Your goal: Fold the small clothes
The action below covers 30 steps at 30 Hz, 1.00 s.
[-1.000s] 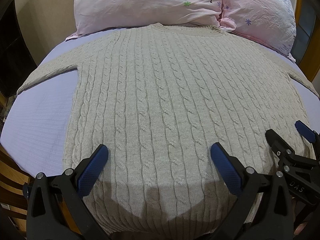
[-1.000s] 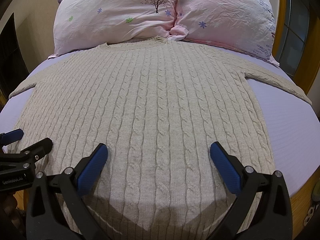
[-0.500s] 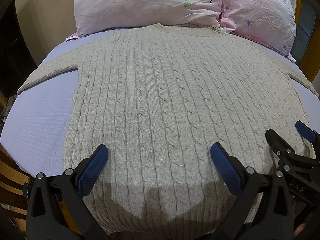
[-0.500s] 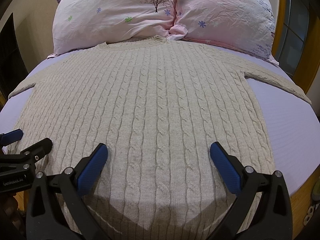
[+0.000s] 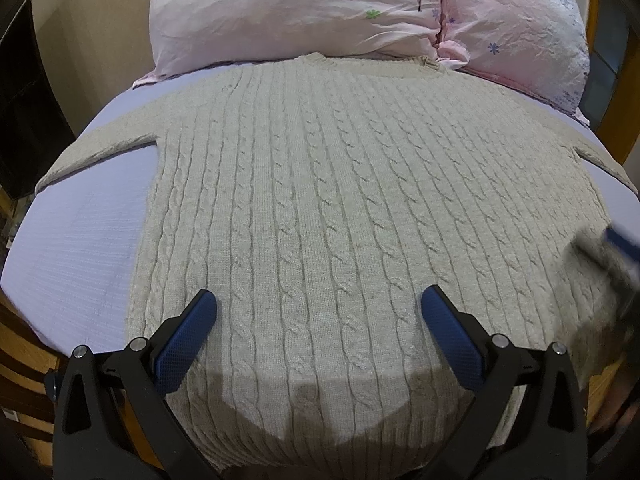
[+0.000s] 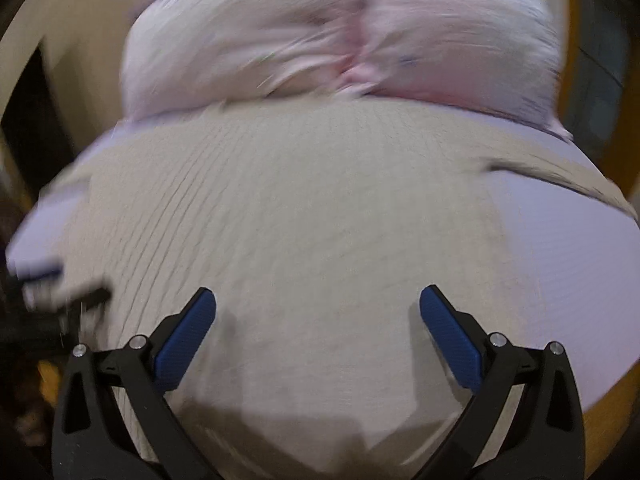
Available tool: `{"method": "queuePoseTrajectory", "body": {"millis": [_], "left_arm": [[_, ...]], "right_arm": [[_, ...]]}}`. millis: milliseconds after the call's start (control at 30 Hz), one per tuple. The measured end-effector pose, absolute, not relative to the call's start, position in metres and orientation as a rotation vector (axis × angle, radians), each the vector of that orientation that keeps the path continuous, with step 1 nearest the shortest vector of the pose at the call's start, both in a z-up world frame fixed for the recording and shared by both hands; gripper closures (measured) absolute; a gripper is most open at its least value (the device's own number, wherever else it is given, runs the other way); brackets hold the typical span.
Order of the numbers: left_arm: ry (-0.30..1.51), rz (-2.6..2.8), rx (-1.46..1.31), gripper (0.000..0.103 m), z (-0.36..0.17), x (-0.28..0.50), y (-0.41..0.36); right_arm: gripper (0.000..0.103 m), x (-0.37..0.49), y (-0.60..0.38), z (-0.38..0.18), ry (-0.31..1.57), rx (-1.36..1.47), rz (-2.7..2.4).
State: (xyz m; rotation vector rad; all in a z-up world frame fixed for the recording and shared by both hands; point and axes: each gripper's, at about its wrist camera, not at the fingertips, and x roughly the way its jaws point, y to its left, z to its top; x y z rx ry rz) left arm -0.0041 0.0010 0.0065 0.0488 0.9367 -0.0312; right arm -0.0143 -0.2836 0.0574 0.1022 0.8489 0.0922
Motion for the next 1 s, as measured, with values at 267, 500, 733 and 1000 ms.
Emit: {"method": "queuePoseTrajectory", "body": {"millis": [267, 500, 733, 1000], "left_arm": [[0.808, -0.135, -0.051, 0.001, 0.022, 0.005, 0.027], [0.734, -0.015, -0.135, 0.001, 0.043, 0.038, 0.086], [0.685, 0.092, -0.326, 0.001, 0.047, 0.062, 0.168], [0.569, 0.236, -0.452, 0.001, 0.057, 0.056, 0.253]], "right_arm": [[0.03, 0.05, -0.551, 0.063, 0.743, 0.798, -0.304], [0.04, 0.089, -0.66, 0.024, 0.739, 1.012, -0.53], [0.094, 0.104, -0.696, 0.012, 0.679, 1.077, -0.597], [0.094, 0.137, -0.52, 0.153, 0.478, 0.502, -0.197]]}}
